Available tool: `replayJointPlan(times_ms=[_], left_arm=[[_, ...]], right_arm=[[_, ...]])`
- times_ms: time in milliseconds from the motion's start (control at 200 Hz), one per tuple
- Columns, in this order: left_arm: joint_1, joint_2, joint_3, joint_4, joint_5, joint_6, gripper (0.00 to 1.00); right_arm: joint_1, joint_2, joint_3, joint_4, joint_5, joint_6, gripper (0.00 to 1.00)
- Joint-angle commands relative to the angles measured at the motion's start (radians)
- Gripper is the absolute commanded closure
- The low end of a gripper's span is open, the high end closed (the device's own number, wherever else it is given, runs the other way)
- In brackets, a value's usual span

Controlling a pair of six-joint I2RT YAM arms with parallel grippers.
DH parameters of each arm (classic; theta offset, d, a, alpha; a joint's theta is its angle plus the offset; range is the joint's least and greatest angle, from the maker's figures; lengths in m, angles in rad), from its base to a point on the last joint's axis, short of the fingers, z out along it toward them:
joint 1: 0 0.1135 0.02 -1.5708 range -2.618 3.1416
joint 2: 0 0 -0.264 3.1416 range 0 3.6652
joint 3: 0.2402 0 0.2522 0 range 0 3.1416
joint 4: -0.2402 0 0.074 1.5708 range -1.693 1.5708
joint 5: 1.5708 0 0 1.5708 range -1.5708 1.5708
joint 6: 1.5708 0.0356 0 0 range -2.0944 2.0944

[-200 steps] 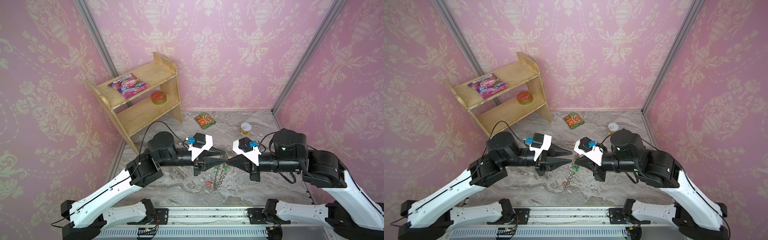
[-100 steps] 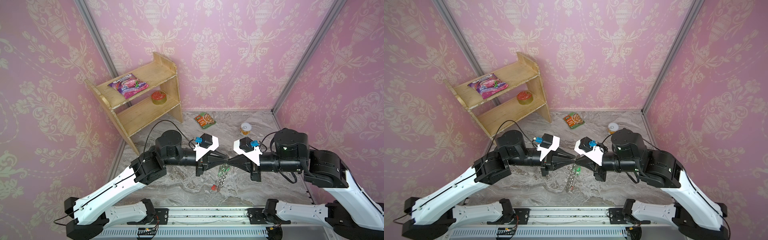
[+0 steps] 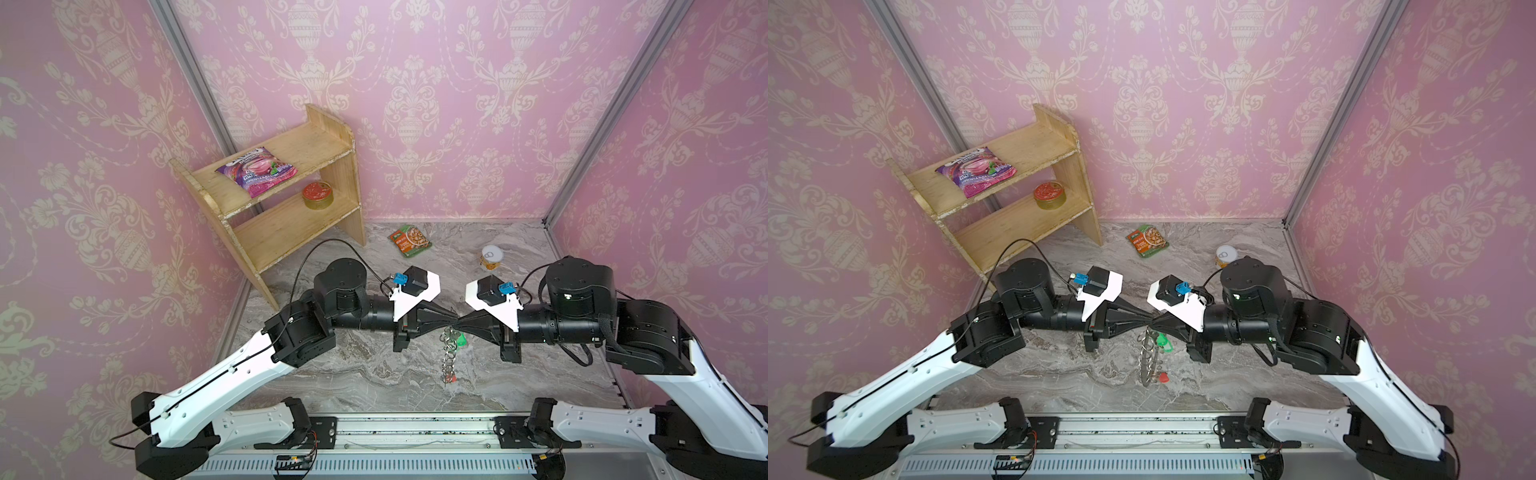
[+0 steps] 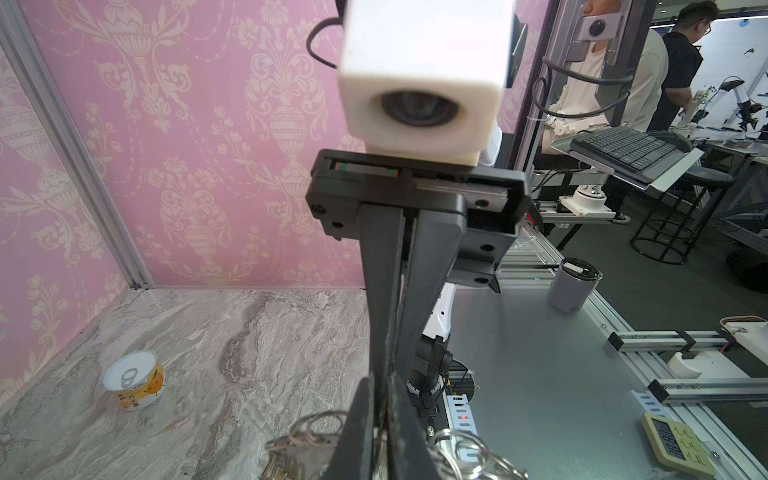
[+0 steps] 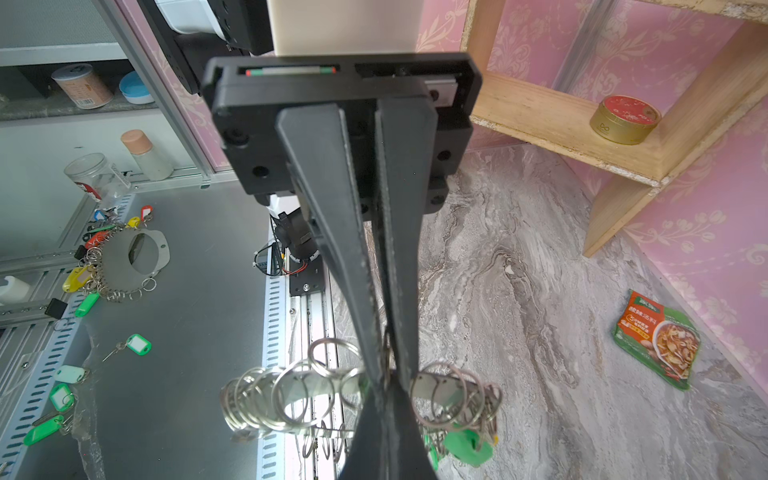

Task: Put the keys on the keyring

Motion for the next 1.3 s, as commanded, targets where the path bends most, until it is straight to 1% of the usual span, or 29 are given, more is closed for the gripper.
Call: replayJointPlan(times_ms=[0, 280, 490, 615, 711, 916, 1021, 1291], left_arm=[[0.002, 0.002, 0.023, -0.025, 0.027, 0.004, 0.91], [0.002, 0.003, 0.021, -0.037, 0.023, 0.009, 0.89], [0.002, 0.004, 0.023, -0.045, 0.023, 0.010, 0.91], [0.002, 0.001, 0.021, -0.046, 0.021, 0.010, 0.90], [0.002, 0.001, 0.021, -0.047, 0.023, 0.010, 0.90], [0.002, 0.003, 0.021, -0.053, 0.022, 0.012, 0.94], [0.001, 0.007, 0.023, -0.062, 0.023, 0.013, 1.00], [0.000, 0.020, 0.037, -0.089, 0.018, 0.028, 1.00]], right_arm=[[-0.007, -0.019, 0.025, 0.063, -0.001, -0.011, 1.00], [-0.010, -0.029, 0.020, 0.068, 0.010, -0.012, 1.00], [-0.010, -0.027, 0.022, 0.073, 0.008, -0.012, 1.00], [-0.010, -0.030, 0.020, 0.075, 0.009, -0.013, 1.00], [-0.013, -0.028, 0.021, 0.075, 0.006, -0.011, 1.00], [-0.012, -0.032, 0.022, 0.081, 0.012, -0.011, 1.00], [-0.013, -0.034, 0.022, 0.085, 0.016, -0.011, 1.00], [-0.011, -0.033, 0.017, 0.089, 0.013, -0.011, 1.00]])
